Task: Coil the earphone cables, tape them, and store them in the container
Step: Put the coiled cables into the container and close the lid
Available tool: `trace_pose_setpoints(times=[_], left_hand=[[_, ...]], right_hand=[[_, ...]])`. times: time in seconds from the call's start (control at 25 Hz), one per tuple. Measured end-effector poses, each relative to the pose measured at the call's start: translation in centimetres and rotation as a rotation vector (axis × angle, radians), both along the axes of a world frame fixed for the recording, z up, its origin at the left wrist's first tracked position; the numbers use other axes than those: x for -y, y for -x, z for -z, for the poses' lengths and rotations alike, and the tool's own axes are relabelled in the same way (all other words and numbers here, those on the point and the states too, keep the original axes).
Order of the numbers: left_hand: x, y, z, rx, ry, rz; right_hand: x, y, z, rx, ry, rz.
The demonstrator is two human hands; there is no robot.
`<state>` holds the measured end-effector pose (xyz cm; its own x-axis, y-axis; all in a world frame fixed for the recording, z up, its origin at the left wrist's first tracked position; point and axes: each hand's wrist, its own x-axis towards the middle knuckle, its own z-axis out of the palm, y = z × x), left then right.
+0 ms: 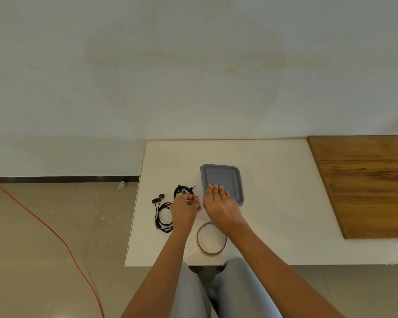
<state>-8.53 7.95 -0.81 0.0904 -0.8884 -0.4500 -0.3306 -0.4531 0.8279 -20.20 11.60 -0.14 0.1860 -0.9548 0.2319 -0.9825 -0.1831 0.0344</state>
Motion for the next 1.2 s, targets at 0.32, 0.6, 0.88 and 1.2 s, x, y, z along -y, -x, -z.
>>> trace_pose_setpoints(times=[0.32,0.6,0.88,1.2], left_hand=[[1.4,-0.1,0.4,-0.02,-0.035,-0.02],[1.0,0.1,0.3,-0.064,-0.033,-0.043],[1.1,-2.2,-0.8,0.033,0.077,-0.127],[1.7,-6.1,-0.6,0.173,0.189,-0.162]], right_hand=[[-1.2,6.3,-3.3,1.248,0.44,0.873],[-2.2,12.3,2.3,1.719,0.189,1.333],[-1.4,9.1,0.1,0.976,0.31,0.966],[7.4,-4.9,-0.6,0.502,-0.542,0.155]])
